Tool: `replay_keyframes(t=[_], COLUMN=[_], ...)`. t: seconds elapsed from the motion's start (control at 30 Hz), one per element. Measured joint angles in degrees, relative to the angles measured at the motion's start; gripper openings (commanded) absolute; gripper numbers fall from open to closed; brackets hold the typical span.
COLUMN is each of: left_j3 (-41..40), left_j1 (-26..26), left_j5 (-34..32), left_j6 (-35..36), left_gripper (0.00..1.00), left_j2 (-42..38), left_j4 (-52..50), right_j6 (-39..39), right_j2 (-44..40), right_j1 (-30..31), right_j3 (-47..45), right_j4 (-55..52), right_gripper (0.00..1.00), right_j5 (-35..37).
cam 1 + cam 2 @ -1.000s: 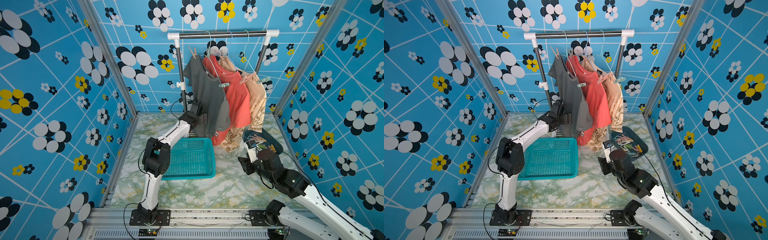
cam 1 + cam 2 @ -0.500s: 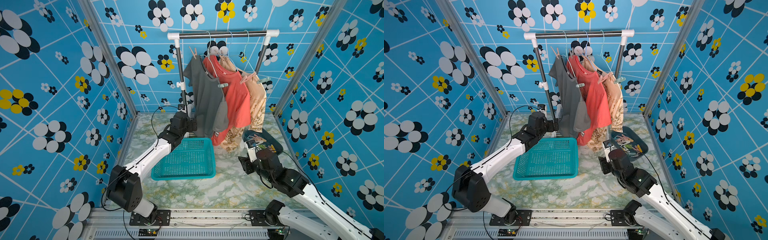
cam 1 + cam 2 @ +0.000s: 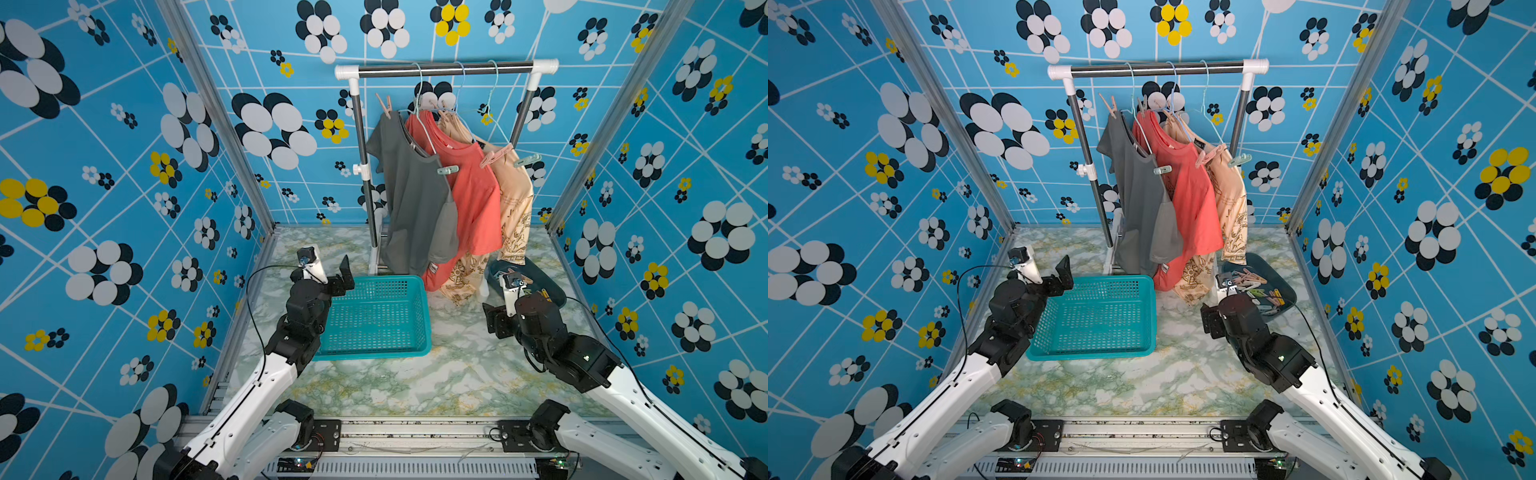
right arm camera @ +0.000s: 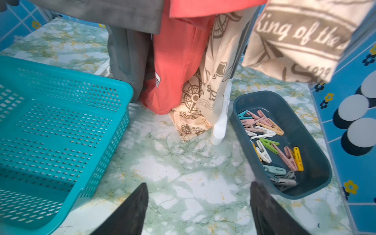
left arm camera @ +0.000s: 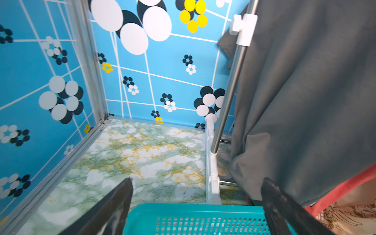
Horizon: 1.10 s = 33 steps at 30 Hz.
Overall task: Use clothespins to secure the t-shirt on both sides of the hanger
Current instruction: Reset both arms
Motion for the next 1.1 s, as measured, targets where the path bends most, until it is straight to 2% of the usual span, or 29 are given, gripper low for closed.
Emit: replay_keyframes(t=[0.13,0.3,0.37,0.7,0.9,1.1], left_j3=[-4.87,-16.72,-19.30,-19.69,-19.98,-23.17], left_j1=[0.74,1.49,1.77,3.67,4.44,5.51], left_j5=[-1.57,-1.81,-2.58,-7.28,-7.15,-7.17], left_j6=[0.17,4.92,6.64,10.36,11.87,12.09], left_gripper=[0.99,0.99,0.99,0.99,0.99,0.99], left_j2=[-4.02,-6.82,-6.78,-5.44,-0.24,5.11], left_j4=[2.40,14.38,15.43,17.31,17.42,19.23], right_j6=[-0.42,-0.98,-1.36,-6.10,-6.08,-5.81], right_j2=[2.19,3.74,3.48,-2.14,3.15,7.41], right_j1=[-0.42,-0.52,-0.63,-5.68,-8.76,-13.92], right_j3=[1.01,1.36,0.85,-14.69,-17.14,-18.69], right_j4=[0.76,2.71,5.29,25.40,28.94,30.97], right_gripper=[0.99,0.99,0.99,1.00,0.99,1.00], right_j5=[2.75,5.90,7.96,10.75,10.16,5.55])
